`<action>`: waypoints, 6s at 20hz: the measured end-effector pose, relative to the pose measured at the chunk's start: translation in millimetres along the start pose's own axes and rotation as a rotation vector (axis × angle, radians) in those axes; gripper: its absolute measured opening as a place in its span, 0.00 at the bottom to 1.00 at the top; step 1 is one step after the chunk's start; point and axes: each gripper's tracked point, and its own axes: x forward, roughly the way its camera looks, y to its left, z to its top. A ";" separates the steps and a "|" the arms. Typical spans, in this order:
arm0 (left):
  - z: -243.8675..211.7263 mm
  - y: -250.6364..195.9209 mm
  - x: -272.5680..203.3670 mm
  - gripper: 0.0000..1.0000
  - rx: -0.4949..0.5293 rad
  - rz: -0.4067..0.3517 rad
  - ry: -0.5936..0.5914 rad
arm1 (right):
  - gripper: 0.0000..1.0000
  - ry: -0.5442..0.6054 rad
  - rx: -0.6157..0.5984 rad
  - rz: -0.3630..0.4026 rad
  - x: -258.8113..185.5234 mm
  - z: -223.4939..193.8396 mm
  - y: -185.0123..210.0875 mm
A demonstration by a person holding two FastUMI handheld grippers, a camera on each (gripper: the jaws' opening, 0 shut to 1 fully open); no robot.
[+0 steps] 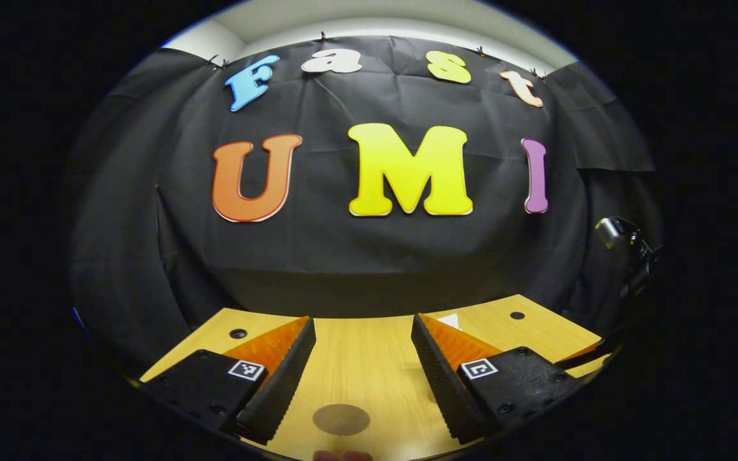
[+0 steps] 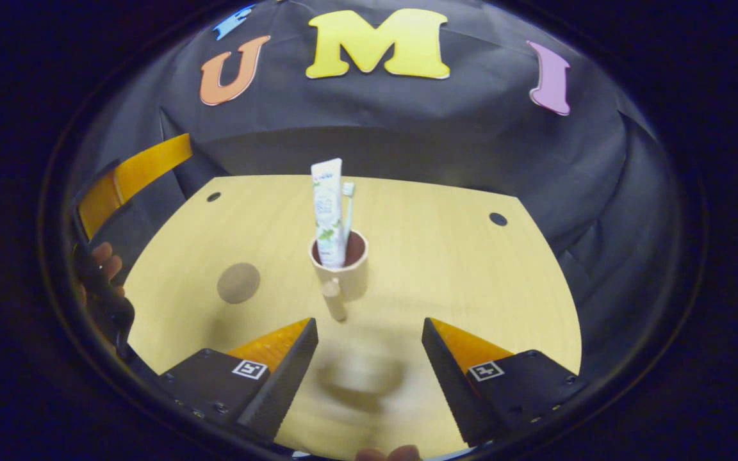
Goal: Put the toothbrush and toothpaste on the desktop into the cup, then pick up the cup and place it on the coaster on the desktop.
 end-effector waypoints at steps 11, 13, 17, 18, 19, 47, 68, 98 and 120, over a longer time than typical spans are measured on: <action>25.0 113.3 -59.1 0.95 -0.048 0.156 0.030 | 0.96 0.440 0.099 -0.020 72.0 8.3 37.1; 18.2 127.8 -64.5 0.95 -0.034 0.178 0.054 | 0.95 0.492 0.082 -0.047 89.4 2.4 31.1; 14.8 151.0 -73.8 0.95 -0.018 0.224 0.073 | 0.95 0.565 0.084 -0.062 113.0 -6.2 26.0; 14.2 154.7 -74.7 0.95 -0.016 0.233 0.078 | 0.95 0.577 0.102 -0.059 117.2 -6.5 28.7; 13.0 155.4 -74.9 0.95 -0.014 0.238 0.080 | 0.94 0.583 0.109 -0.057 122.2 -7.6 29.4; 17.9 143.3 -74.2 0.95 -0.021 0.200 0.097 | 0.25 0.635 0.141 -0.048 129.7 -17.5 35.2; 7.3 144.0 -73.9 0.95 -0.073 0.190 0.127 | 0.22 0.625 0.150 -0.053 129.6 -15.4 30.5; 0.7 217.8 -129.8 0.95 -0.130 0.333 0.112 | 0.21 0.579 -0.088 0.140 117.7 -4.2 210.6; -7.4 244.9 -138.6 0.95 -0.140 0.350 0.127 | 0.48 0.617 -0.043 0.051 124.0 -22.7 229.0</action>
